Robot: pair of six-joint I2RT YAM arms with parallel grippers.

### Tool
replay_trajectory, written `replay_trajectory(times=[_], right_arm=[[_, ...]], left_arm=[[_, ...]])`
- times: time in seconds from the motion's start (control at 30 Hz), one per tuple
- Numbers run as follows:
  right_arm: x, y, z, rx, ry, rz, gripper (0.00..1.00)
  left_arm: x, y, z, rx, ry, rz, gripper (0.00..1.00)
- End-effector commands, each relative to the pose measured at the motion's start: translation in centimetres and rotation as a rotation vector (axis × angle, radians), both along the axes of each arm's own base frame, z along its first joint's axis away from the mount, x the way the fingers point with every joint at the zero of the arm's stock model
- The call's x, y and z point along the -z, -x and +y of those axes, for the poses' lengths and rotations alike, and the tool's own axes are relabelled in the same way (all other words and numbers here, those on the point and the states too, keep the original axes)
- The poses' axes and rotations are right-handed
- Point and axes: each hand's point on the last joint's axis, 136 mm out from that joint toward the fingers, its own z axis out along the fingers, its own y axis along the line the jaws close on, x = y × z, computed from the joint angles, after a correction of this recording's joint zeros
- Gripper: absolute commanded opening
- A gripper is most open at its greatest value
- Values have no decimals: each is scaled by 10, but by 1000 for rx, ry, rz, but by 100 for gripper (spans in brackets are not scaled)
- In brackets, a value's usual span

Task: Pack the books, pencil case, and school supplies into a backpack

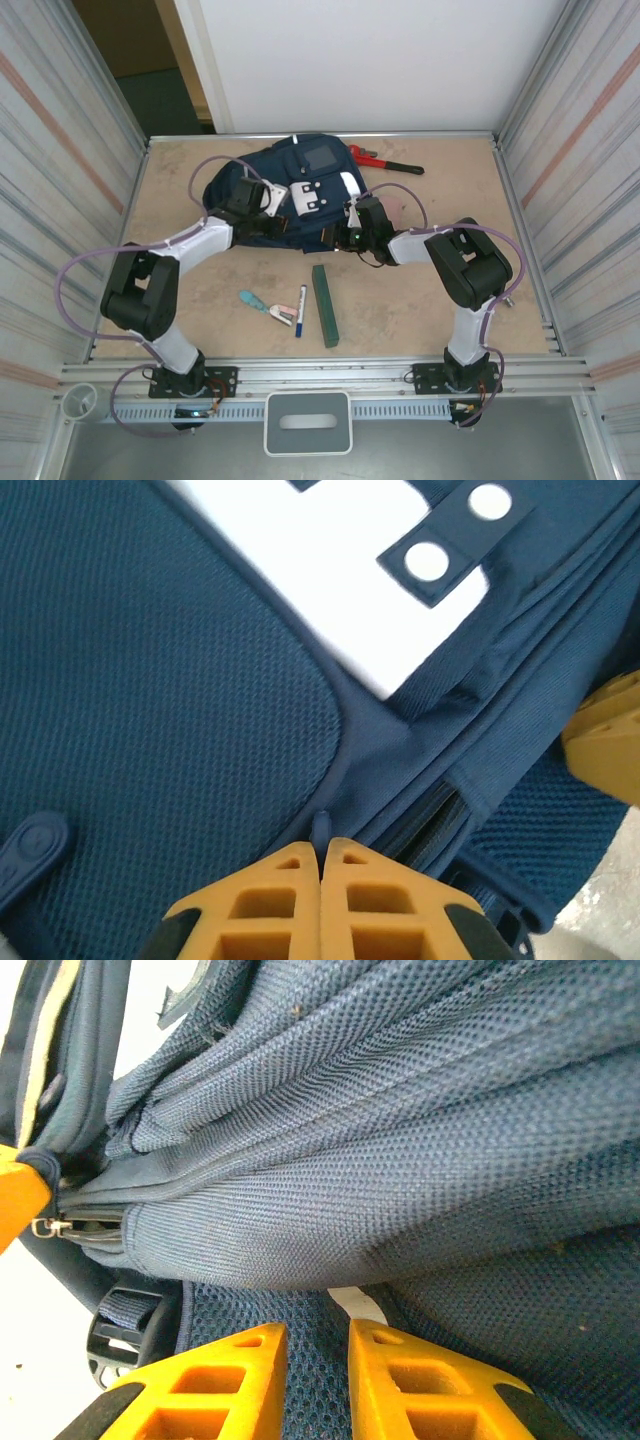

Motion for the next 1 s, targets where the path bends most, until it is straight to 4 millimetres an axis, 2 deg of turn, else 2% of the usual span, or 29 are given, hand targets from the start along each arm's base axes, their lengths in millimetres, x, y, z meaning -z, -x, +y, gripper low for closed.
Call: replay_trajectory(times=[0.0,0.07,0.13,0.2,0.3,0.37,0.47,0.73,0.87,0.97], right_arm=[[54,24,-30,60,122,182,22],[52,23,-34,65,127,179,22],[45,21,-36,69,118,173,23],[32,17,-37,68,99,152,25],[0,12,-28,49,74,99,29],[-22,12,-18,28,74,58,34],[-42,14,-8,24,101,16,43],[-41,0,-12,235,72,123,61],[-32,-15,-15,310,71,157,63],[-33,-27,-4,309,24,152,63]], left_arm=[[-19,-10,33,-137,14,-69,0],[-16,-8,51,-197,-33,-69,0],[-14,-4,55,-200,-47,-67,0],[-14,3,47,-168,-9,-54,0],[-24,11,29,-109,93,-55,0],[-33,16,16,-69,142,-70,0],[-42,19,4,-29,183,-75,0],[-51,24,-18,34,206,-88,0],[-53,26,-26,62,215,-92,0],[-49,29,-32,86,209,-84,0]])
